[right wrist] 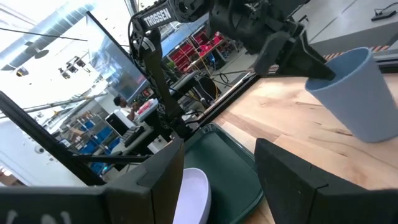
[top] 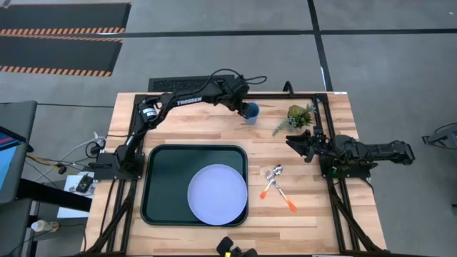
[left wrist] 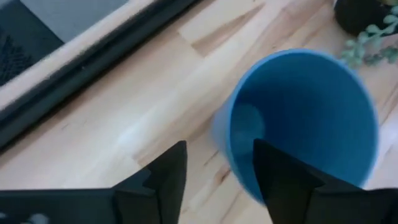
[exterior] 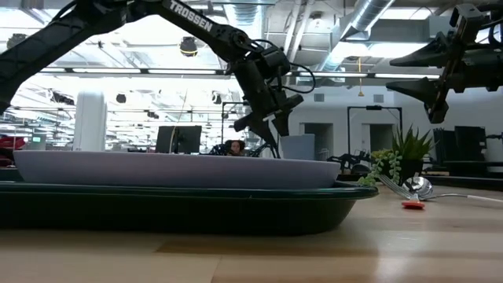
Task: Pick and place plate/cup/fork/spoon on tray
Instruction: Put the blue cup on the tray to the top right of the purple plate
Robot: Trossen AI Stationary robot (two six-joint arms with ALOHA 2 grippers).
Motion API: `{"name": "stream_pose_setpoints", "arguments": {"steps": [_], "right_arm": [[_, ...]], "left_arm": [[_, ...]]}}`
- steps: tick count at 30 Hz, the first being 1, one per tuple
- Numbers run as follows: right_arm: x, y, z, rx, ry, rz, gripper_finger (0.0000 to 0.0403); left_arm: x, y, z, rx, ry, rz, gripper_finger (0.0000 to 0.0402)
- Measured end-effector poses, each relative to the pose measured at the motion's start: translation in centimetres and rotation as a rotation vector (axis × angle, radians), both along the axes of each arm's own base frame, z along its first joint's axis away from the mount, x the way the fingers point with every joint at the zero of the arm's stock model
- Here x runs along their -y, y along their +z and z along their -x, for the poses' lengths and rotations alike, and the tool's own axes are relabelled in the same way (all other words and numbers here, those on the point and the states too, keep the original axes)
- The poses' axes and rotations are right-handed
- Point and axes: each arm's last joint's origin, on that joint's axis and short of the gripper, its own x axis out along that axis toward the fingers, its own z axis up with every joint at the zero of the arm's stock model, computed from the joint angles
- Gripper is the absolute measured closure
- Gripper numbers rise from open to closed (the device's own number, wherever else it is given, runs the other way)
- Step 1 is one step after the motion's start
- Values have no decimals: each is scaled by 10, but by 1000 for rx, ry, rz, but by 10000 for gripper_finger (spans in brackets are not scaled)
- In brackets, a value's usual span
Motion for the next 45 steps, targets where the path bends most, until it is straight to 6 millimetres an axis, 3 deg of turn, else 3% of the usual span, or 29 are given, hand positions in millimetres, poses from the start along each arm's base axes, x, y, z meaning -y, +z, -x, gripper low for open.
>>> {"name": "stream_pose_setpoints", "arguments": {"steps": [4, 10, 17, 20, 25, 29, 31, 36, 41, 45], "right_arm": [[0, 0, 0, 3, 0, -11, 179], [0, 0, 0, 7, 1, -24, 179], [0, 0, 0, 7, 1, -25, 179], [0, 0, 0, 7, 1, -25, 179], [0, 0, 0, 6, 0, -20, 179], [0, 0, 0, 3, -1, -17, 179], [0, 0, 0, 2, -1, -17, 179], [0, -1, 0, -2, -1, -16, 179], [0, -1, -1, -8, -2, -17, 179], [0, -1, -1, -8, -3, -17, 179]], "left_arm": [[-1, 0, 0, 6, 1, 3, 280], [0, 1, 1, 4, -36, 21, 385], [13, 17, 8, -23, -89, 82, 399], [31, 41, 23, -67, -128, 131, 400], [81, 89, 47, -131, -219, 65, 401], [122, 108, 64, -114, -243, 28, 401], [138, 104, 72, -123, -236, 14, 401], [168, 72, 75, -91, -227, 24, 401], [168, 42, 80, -128, -187, 28, 401], [161, 33, 78, -92, -177, 13, 401]]}}
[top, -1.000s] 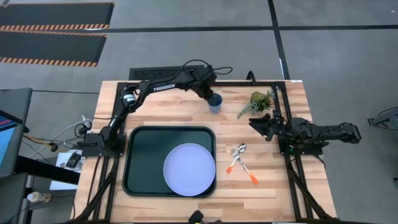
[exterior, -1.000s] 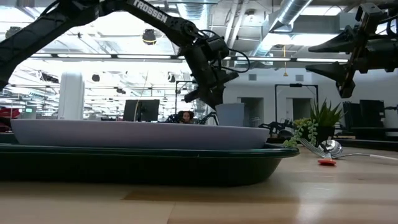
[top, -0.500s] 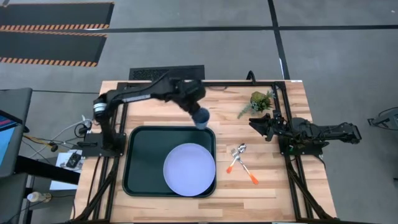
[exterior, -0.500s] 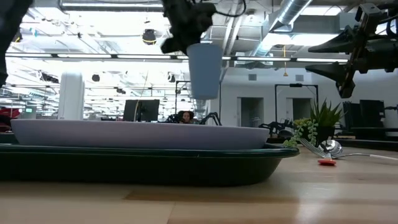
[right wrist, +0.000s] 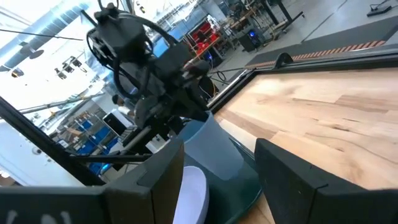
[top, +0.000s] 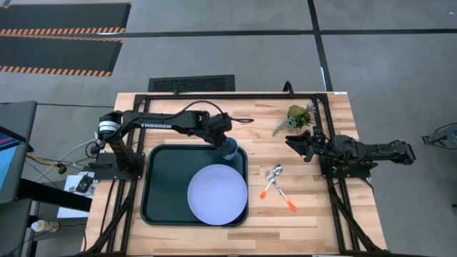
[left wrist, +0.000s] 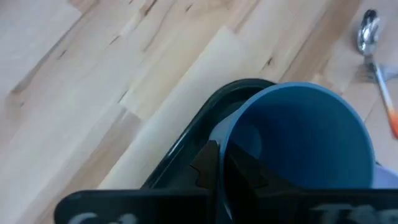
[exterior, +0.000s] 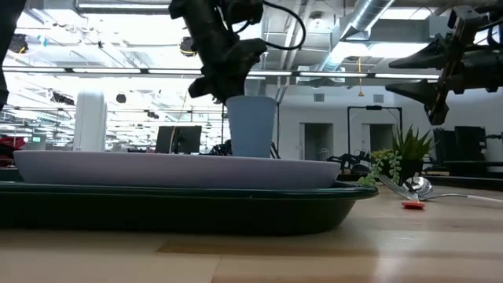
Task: Pick and place plate/cup/fork/spoon on tray
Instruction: Put the blue cup on the tray to the top right of the purple plate, then put the orange spoon on the black tray to the left of the purple plate
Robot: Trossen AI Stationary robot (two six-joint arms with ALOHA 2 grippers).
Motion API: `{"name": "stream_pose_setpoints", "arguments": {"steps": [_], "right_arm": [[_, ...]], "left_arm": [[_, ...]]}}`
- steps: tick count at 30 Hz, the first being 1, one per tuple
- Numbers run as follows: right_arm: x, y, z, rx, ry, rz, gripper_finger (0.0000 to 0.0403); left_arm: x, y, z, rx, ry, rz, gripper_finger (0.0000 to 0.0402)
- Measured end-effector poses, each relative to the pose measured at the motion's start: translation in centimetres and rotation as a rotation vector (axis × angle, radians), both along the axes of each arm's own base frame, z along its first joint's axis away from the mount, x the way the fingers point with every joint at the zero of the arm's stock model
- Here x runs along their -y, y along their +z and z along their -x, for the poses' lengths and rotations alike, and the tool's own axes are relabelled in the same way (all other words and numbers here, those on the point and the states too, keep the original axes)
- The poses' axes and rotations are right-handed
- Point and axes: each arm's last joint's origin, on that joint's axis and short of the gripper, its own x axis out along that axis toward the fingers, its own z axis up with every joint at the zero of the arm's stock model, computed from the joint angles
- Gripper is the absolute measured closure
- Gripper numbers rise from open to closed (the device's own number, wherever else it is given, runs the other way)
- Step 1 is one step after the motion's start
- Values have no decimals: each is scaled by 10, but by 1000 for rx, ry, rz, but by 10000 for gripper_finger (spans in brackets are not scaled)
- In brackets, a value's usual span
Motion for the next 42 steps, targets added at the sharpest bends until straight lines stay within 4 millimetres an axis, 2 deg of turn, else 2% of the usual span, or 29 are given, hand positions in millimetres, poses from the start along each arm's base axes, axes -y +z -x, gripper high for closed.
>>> {"name": "stream_pose_setpoints", "arguments": {"steps": [9, 19, 22, 27, 34, 36, 39, 42], "right_arm": [[0, 0, 0, 3, 0, -7, 179], [0, -1, 0, -5, 0, -10, 179], [-1, -1, -1, 18, 9, -83, 179], [-1, 0, -1, 25, 12, -107, 179], [-1, 2, 0, 15, 12, -63, 179], [0, 9, 0, -8, 6, -2, 179], [0, 32, 1, -21, -10, 87, 179], [1, 47, 1, -167, -45, 98, 182]], "left_arm": [[-3, -30, -7, -36, -43, 50, 401], [-2, -30, -8, -33, -33, 19, 393], [-1, -32, -9, -36, -31, 19, 379], [0, -31, -12, -1, -41, 10, 334], [-1, -29, -15, 38, -52, 22, 230], [-1, -26, -16, 33, -47, 31, 203], [-3, -17, -17, 42, -44, 35, 173], [-6, -6, -17, 21, -36, 31, 154]]}}
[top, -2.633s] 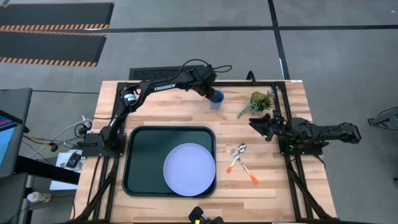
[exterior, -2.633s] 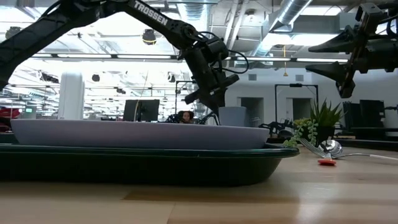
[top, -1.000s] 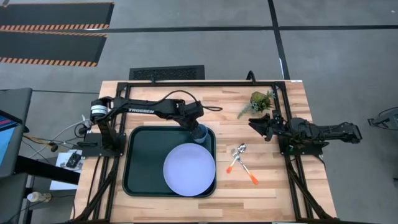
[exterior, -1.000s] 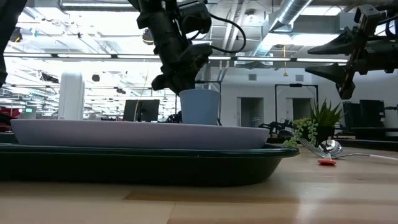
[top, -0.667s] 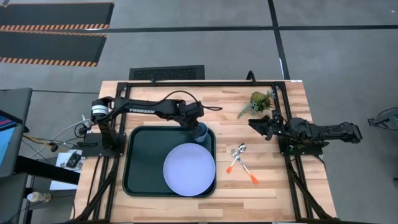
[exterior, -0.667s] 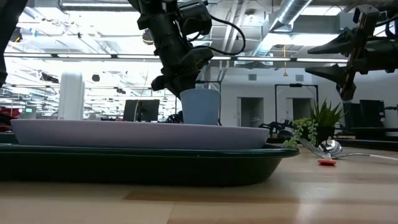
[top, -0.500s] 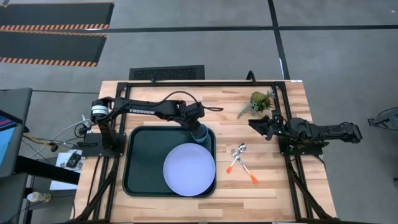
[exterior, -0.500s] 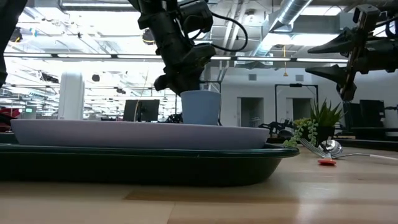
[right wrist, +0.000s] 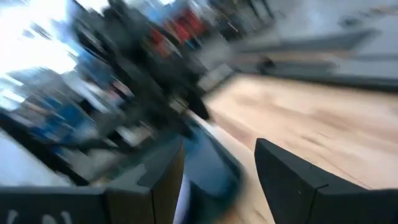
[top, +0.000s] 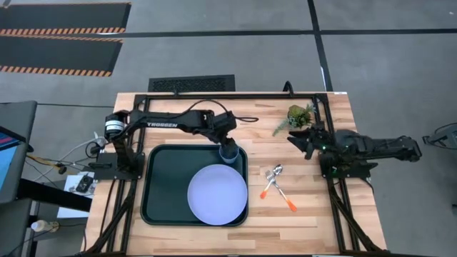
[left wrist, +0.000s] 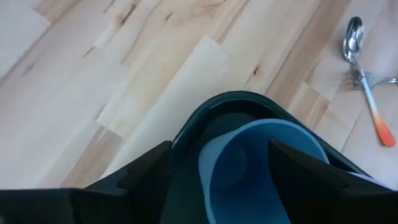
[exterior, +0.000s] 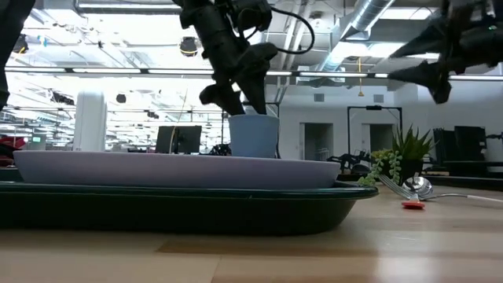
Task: Pick and place plate/cup/fork/spoon on tray
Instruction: Put the orange spoon on the black tray to the left of the purple plate
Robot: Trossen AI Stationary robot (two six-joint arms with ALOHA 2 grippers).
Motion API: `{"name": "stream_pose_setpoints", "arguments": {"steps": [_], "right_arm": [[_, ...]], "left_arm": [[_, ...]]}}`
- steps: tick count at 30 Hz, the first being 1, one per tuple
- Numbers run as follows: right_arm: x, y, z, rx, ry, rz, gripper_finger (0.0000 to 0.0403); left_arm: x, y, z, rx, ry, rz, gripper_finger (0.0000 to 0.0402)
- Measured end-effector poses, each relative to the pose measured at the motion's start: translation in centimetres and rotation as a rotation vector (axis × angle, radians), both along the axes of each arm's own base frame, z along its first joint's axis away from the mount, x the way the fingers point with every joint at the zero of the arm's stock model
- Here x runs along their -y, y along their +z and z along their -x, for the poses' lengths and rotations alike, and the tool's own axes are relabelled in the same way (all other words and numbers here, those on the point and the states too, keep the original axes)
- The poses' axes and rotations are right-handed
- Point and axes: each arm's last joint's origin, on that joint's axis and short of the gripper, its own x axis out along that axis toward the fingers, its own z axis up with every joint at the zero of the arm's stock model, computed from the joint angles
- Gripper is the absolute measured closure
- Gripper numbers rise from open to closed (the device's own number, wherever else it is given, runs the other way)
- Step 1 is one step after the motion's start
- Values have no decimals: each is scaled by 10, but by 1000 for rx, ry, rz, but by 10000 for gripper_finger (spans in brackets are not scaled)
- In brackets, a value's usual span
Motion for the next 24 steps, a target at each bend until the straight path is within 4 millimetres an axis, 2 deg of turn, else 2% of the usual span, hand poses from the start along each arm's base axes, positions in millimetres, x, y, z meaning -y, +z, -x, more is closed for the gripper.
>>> {"name": "stream_pose_setpoints", "arguments": {"steps": [3, 5, 8, 12, 15, 18, 24], "right_arm": [[0, 11, -6, -185, -7, -44, 189], [-3, 11, -14, -340, 17, -109, 197], [-8, 5, -28, -545, 57, -230, 210], [-18, -18, -43, -775, 92, -370, 228], [-26, -31, -53, -855, 92, -393, 233], [-32, -37, -62, -858, 101, -396, 230], [-32, -43, -71, -855, 62, -442, 192]], "left_arm": [[-2, 14, 1, -26, 0, -1, 147], [-2, 22, 3, -48, -6, -1, 146], [-2, 41, 3, -46, -24, -13, 145], [-1, 65, 5, -37, -46, -31, 145], [0, 82, 5, -11, -60, -45, 145], [0, 98, 8, -5, -72, -54, 145], [2, 121, 13, 14, -85, -66, 145]]}}
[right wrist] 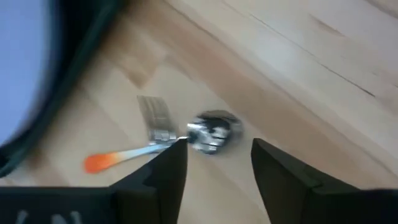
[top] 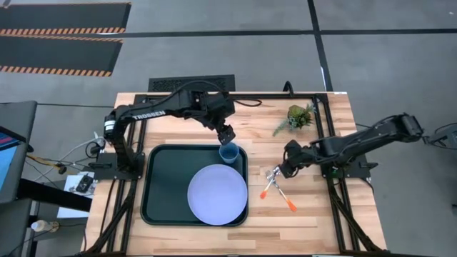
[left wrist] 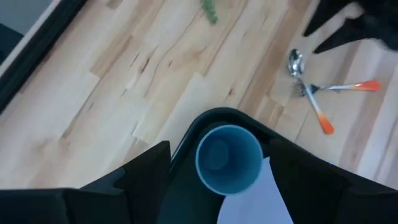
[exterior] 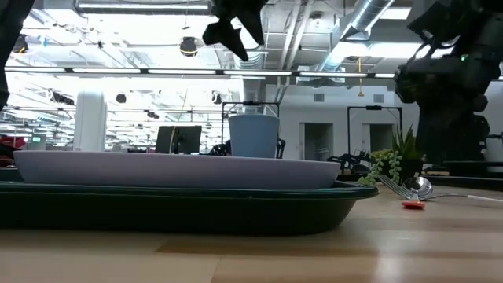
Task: Pick and place plate/cup/fork/spoon on tray
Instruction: Put the orange spoon on the black tray to the left of the purple plate
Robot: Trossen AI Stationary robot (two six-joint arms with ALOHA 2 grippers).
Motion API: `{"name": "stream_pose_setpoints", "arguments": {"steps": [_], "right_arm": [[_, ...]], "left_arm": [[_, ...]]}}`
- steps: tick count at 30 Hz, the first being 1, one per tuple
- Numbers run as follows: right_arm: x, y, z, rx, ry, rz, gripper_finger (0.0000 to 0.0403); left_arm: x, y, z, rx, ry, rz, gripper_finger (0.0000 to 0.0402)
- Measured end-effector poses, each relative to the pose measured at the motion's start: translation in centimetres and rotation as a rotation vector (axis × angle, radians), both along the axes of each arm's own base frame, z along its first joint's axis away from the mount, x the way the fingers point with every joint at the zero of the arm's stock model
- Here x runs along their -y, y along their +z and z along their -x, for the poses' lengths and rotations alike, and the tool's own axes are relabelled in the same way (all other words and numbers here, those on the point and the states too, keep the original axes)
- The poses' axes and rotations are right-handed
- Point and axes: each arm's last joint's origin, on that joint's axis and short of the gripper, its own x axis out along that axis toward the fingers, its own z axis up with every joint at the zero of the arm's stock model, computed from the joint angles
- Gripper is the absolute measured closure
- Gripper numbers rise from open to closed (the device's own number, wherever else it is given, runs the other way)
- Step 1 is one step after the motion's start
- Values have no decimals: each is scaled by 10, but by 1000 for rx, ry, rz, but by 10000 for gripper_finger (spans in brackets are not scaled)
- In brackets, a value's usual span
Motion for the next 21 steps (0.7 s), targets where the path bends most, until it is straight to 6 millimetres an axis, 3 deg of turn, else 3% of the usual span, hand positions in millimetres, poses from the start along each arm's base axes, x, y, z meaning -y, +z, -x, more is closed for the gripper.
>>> {"name": "stream_pose_setpoints", "arguments": {"steps": [5, 10, 21], "right_arm": [[0, -7, -3, -52, -5, 8, 152], [-6, -11, -10, -31, 24, -7, 149], [-69, -14, 5, -21, 125, -154, 150]], "left_arm": [[3, 11, 8, -1, 1, -11, 145], [7, 26, 25, 10, 20, -30, 145], [26, 75, 80, 142, 153, -151, 145]]}}
